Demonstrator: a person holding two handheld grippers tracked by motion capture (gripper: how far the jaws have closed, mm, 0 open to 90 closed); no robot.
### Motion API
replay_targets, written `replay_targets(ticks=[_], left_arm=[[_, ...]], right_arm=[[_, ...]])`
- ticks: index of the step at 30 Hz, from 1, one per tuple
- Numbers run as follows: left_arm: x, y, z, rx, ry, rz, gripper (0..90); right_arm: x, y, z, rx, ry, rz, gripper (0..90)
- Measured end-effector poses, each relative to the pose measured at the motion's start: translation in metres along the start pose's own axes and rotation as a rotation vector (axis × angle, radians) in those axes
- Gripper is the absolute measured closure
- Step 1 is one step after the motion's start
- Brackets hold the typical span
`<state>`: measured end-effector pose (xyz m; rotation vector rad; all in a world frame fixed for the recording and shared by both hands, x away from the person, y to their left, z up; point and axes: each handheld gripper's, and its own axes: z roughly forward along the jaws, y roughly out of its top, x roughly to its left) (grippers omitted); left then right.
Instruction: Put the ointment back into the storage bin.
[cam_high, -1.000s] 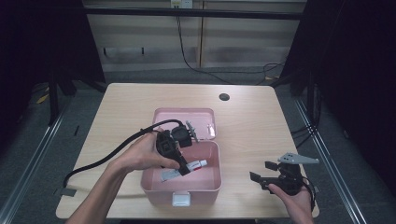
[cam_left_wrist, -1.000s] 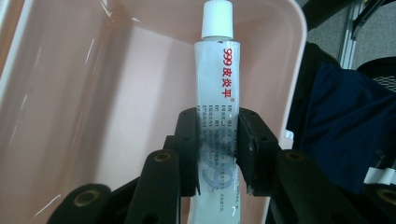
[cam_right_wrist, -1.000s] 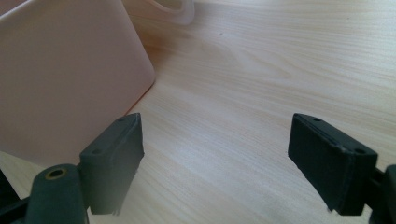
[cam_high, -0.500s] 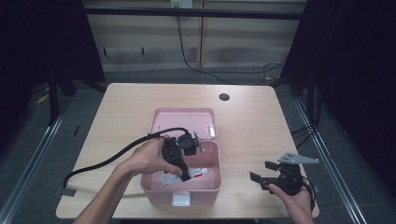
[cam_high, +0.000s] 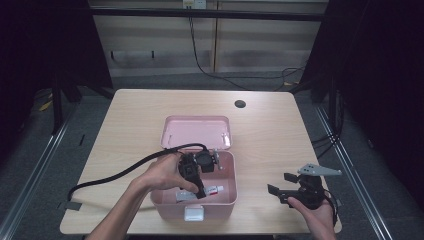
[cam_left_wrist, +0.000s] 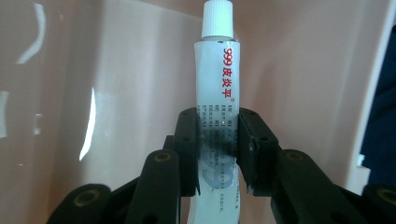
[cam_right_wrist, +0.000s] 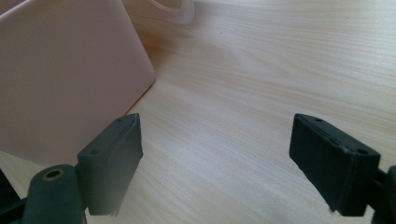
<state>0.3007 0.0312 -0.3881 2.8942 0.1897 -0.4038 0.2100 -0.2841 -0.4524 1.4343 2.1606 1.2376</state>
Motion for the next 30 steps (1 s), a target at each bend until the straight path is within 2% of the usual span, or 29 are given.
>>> replay_targets(ticks=[5, 10, 12, 15, 20, 30], left_arm=[[0.006, 0.000, 0.006, 0.008, -0.009, -0.007, 70.8], [0.011, -0.005, 0.014, -0.001, -0.043, -0.025, 70.7], [0.013, -0.006, 0.017, -0.001, -0.021, -0.040, 70.7], [0.011, -0.004, 0.019, 0.007, -0.040, -0.028, 70.7], [0.014, -0.003, 0.026, 0.021, -0.047, -0.036, 70.7], [0.013, 0.000, 0.038, 0.031, -0.074, -0.022, 70.6]], right_arm=[[0.001, 0.000, 0.000, 0.002, 0.001, 0.001, 16.8], [0.000, 0.000, 0.000, 0.001, 0.001, 0.001, 16.8], [0.000, 0.000, 0.000, 0.002, 0.003, 0.000, 16.8], [0.000, 0.000, 0.000, 0.001, 0.002, 0.001, 16.8], [0.000, 0.000, 0.000, 0.001, 0.002, 0.000, 16.8], [0.000, 0.000, 0.000, 0.002, 0.002, 0.001, 16.8]])
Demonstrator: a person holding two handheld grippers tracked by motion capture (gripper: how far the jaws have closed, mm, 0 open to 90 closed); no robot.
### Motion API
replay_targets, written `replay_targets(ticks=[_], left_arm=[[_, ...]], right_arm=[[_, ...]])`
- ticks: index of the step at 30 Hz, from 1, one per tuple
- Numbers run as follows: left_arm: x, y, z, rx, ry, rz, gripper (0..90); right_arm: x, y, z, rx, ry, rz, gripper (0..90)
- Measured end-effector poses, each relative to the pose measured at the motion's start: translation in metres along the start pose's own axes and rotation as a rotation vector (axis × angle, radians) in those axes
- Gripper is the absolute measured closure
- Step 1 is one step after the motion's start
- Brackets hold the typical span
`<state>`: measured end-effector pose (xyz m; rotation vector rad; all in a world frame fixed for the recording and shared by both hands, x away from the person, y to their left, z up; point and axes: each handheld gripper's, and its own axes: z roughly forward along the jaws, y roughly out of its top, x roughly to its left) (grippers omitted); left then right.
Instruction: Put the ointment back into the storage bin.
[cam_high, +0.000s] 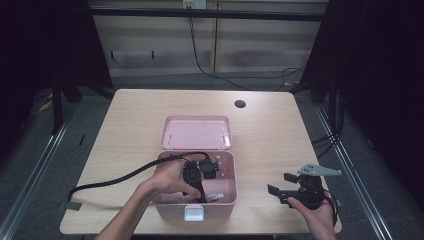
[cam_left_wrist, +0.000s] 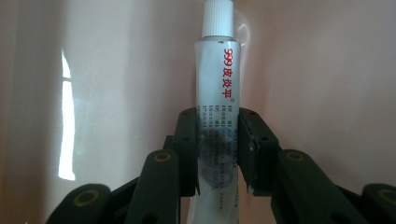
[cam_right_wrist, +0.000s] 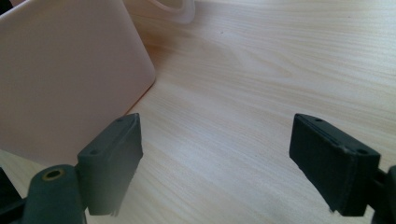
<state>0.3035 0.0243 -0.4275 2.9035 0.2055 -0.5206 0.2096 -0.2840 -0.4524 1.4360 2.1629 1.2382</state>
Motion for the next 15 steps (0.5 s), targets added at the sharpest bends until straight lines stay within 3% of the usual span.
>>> replay_targets(ticks=[11, 15], left_arm=[[0.0027, 0.0010, 0.0088, 0.011, -0.040, -0.003, 71.7], [0.0011, 0.0010, 0.0085, 0.011, -0.032, 0.000, 73.0]], right_arm=[[0.0003, 0.0000, 0.0001, 0.001, -0.001, 0.000, 16.8], [0.0001, 0.0000, -0.0001, 0.000, 0.001, -0.002, 16.8]])
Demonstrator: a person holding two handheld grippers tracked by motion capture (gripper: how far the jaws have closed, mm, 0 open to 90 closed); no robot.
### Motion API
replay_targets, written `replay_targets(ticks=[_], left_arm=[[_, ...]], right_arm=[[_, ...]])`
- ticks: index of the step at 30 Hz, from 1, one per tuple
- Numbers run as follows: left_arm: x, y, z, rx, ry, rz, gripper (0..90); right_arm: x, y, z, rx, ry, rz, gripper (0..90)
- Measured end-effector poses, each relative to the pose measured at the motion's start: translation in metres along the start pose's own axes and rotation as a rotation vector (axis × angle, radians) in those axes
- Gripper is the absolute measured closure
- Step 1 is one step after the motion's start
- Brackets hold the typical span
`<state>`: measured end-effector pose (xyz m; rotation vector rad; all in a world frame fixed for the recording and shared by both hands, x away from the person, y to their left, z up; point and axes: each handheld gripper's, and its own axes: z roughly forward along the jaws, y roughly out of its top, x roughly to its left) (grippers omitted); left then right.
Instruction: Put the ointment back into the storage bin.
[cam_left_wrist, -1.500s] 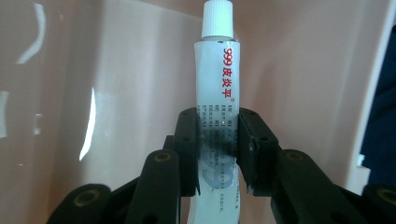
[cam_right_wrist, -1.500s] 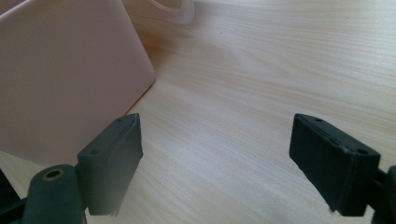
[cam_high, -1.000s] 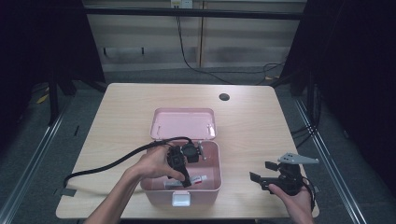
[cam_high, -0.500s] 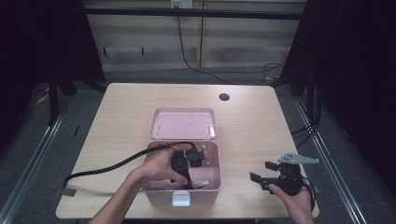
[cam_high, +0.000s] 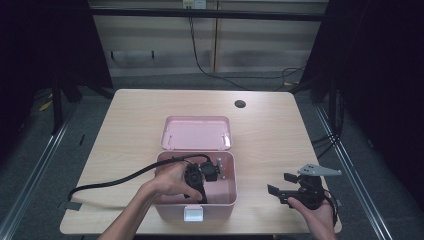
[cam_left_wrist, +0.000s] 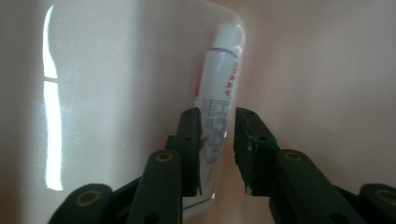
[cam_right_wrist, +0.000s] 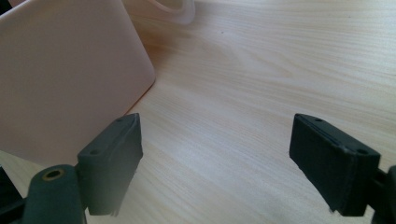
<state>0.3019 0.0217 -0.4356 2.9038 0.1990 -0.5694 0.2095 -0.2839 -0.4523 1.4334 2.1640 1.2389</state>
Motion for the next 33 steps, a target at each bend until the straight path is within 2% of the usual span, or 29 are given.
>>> replay_targets(ticks=[2, 3, 4, 15, 21, 29, 33], left_arm=[[0.001, -0.001, 0.000, 0.006, 0.001, -0.016, 72.2], [0.001, -0.001, -0.001, 0.004, 0.011, -0.019, 71.7], [0.002, -0.001, -0.001, 0.004, 0.005, -0.011, 71.5], [0.000, -0.002, -0.009, -0.030, 0.010, -0.036, 65.6], [-0.004, -0.004, -0.020, -0.060, 0.028, -0.038, 64.5], [-0.010, -0.008, -0.032, -0.076, 0.056, -0.023, 65.7], [-0.013, -0.011, -0.036, -0.086, 0.066, -0.028, 66.1]], right_arm=[[0.000, 0.000, 0.000, 0.000, -0.001, 0.001, 16.8], [0.000, 0.000, 0.000, 0.001, 0.000, 0.001, 16.8], [0.000, 0.000, 0.000, 0.001, -0.001, 0.001, 16.8], [0.000, 0.000, 0.000, 0.001, -0.001, 0.000, 16.8], [0.000, 0.000, 0.000, 0.002, -0.001, 0.000, 16.8], [0.000, 0.000, 0.000, 0.001, -0.003, 0.001, 16.8], [0.000, 0.000, 0.000, 0.002, -0.002, 0.001, 16.8]])
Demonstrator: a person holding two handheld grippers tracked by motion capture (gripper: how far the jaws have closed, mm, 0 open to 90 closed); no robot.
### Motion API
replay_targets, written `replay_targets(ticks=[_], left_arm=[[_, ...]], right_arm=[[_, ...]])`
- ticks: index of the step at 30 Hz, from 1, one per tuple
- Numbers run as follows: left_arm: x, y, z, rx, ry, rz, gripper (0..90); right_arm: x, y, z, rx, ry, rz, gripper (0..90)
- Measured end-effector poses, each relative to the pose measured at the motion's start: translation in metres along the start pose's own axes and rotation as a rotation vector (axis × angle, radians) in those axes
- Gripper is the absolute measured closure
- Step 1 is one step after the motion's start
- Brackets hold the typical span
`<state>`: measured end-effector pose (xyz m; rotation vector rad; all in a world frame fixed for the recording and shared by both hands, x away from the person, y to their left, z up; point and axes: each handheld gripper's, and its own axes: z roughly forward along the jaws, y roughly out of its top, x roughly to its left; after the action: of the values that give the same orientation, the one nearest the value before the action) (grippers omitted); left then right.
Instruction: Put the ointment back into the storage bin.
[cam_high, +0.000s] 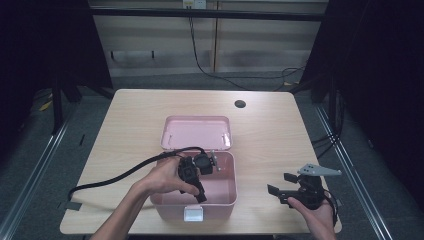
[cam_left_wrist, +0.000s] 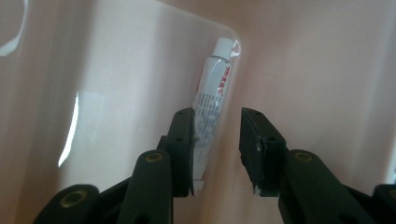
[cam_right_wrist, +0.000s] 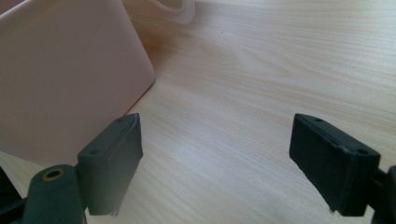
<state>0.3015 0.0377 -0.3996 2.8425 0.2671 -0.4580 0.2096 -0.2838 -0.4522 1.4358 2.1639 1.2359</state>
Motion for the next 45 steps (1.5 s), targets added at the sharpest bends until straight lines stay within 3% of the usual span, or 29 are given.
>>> replay_targets(ticks=[14, 20, 25, 32, 45], left_arm=[[-0.008, -0.008, -0.022, -0.033, 0.029, 0.005, 71.1], [-0.013, -0.012, -0.031, -0.046, 0.039, 0.012, 68.6], [-0.018, -0.015, -0.038, -0.063, 0.060, -0.006, 63.8], [-0.025, -0.026, -0.056, -0.093, 0.088, 0.000, 60.5], [-0.020, -0.052, -0.077, -0.162, 0.091, -0.043, 53.7]], right_arm=[[0.000, 0.000, 0.000, 0.000, 0.002, 0.000, 16.8], [0.000, 0.000, 0.000, 0.000, 0.003, 0.000, 16.8], [0.000, 0.000, 0.000, 0.001, 0.001, 0.001, 16.8], [0.000, 0.000, 0.000, 0.000, -0.001, 0.001, 16.8], [0.000, 0.000, 0.001, 0.002, -0.001, 0.001, 16.8]])
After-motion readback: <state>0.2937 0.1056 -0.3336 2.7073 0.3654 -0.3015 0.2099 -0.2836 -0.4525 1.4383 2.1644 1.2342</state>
